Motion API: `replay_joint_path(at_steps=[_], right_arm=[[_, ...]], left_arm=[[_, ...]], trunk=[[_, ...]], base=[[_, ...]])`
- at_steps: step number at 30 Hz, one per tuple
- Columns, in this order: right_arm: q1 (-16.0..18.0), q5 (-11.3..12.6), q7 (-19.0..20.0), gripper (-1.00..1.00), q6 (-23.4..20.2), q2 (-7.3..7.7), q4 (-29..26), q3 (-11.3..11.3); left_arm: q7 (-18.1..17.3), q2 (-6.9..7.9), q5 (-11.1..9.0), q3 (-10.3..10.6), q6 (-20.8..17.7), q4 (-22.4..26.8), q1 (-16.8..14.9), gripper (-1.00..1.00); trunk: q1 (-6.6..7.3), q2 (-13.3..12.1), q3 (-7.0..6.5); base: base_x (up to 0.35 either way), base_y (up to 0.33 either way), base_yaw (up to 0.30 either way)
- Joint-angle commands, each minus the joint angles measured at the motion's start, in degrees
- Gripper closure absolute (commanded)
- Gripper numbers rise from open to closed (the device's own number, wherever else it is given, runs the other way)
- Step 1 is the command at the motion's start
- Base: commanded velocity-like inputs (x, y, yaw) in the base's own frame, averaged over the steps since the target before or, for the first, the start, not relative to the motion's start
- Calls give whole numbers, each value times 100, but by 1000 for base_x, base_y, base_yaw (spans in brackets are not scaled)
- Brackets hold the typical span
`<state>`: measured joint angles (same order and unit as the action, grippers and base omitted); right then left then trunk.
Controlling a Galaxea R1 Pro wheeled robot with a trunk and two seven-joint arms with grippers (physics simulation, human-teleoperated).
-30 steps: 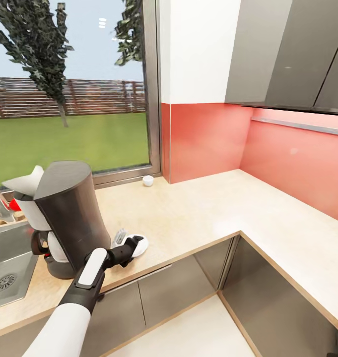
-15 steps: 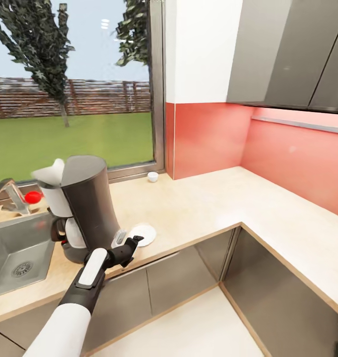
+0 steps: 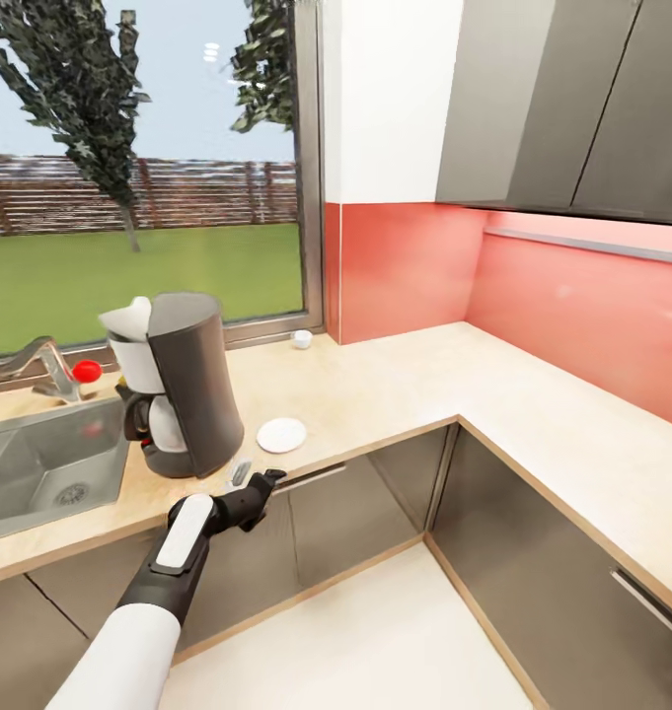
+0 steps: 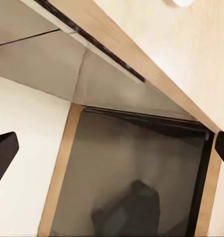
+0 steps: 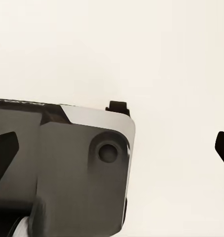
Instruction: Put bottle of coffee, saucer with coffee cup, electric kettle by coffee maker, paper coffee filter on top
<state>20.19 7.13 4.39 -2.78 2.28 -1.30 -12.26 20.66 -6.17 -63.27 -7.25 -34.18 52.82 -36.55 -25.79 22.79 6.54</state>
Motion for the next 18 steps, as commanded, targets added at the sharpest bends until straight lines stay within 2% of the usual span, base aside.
replay_joint_path(at_steps=[1,4,6,9,11,13,15,16,18], right_arm=[[2,60,18,-100,-29,2,-11,-48],[2,60,16,-100,-29,1,-12,-48],[2,60,12,-100,-29,1,-18,-48],[2,60,10,-100,-28,-8,-18,-48],[2,68,9,-100,-27,-28,-21,-49],[2,78,9,-100,-24,-37,-30,-49],[2,83,9,-100,-23,-41,-34,-44],[2,86,9,-100,-22,-42,-37,-41],[2,91,9,-100,-21,-42,-42,-35]], left_arm=[[50,-7,-55,-16,-28,9,7,-100],[24,-2,-67,-17,-47,61,286,-100],[-315,70,-33,-17,-52,71,562,-100],[-914,330,-7,17,-58,32,880,-100],[-1386,577,10,46,-61,16,1191,-100],[-1641,751,97,57,-57,7,1488,-100],[-1759,891,368,62,-49,-6,1830,-100],[-1789,938,581,64,-29,-41,1998,-100],[-1823,994,1137,61,155,-266,2227,-100]], trunk=[[0,13,13],[0,13,13],[0,13,13],[0,13,13],[0,13,13],[0,13,13],[0,13,13],[0,13,13],[0,13,13]], base=[[-337,-30,0],[-336,-10,0],[-199,-2,0],[-69,-1,0],[-20,0,0],[-7,0,0],[-3,0,0],[-1,0,0],[0,0,0]])
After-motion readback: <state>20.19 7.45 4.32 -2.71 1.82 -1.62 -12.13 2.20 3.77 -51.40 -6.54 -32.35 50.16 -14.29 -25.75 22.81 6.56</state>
